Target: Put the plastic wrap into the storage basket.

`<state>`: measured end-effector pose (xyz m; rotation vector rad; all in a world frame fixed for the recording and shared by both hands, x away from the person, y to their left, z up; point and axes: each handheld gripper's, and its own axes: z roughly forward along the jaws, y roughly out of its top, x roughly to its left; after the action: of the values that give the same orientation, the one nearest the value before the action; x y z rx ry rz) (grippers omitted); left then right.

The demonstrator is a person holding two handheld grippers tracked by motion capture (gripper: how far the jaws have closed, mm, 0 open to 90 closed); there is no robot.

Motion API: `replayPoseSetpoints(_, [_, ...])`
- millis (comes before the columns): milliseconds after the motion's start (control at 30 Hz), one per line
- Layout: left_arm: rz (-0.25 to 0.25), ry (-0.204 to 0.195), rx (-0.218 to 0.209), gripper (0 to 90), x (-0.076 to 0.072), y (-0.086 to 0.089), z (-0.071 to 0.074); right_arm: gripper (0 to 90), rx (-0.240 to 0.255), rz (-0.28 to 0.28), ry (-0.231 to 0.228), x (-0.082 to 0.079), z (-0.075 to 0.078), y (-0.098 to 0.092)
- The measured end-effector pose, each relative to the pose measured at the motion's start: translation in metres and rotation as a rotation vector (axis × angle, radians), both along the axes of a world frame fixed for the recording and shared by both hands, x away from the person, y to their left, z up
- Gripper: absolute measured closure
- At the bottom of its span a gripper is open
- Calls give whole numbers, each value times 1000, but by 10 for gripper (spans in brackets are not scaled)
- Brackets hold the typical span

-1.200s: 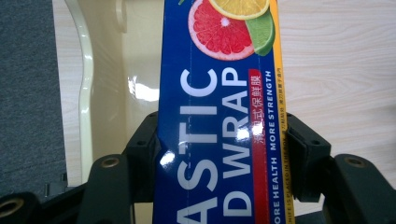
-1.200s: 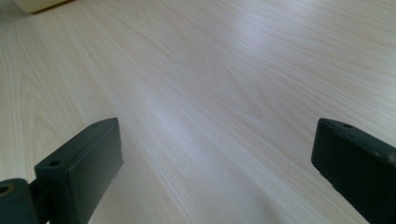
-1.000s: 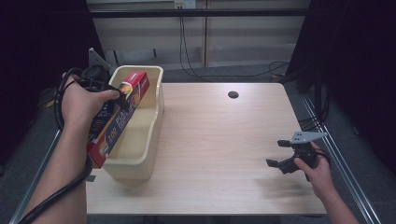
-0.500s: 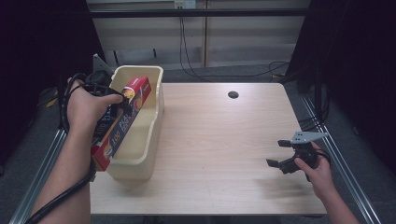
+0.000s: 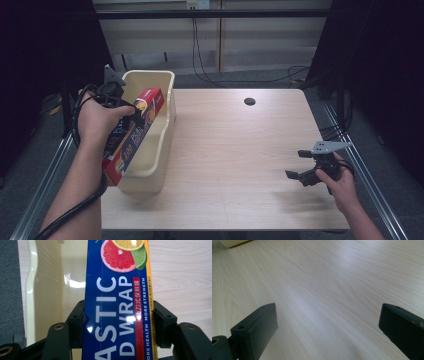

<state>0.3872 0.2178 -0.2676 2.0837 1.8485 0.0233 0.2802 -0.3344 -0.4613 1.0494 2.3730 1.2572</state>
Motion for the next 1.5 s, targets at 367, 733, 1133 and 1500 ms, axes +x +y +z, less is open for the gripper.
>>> replayPoseSetpoints(367, [-1, 14, -5, 407, 1, -1, -11, 18, -6, 1, -3, 0, 0, 1])
replayPoseSetpoints(733, [8, 30, -10, 407, 3, -3, -27, 18, -8, -2, -7, 0, 0, 1])
replayPoseSetpoints(1133, [8, 65, -3, 406, 6, -5, -42, 18, -13, -2, -7, 0, 0, 1])
replayPoseSetpoints(1500, [27, 82, -24, 405, 7, -6, -55, 18, -12, 1, -9, 0, 1, 1])
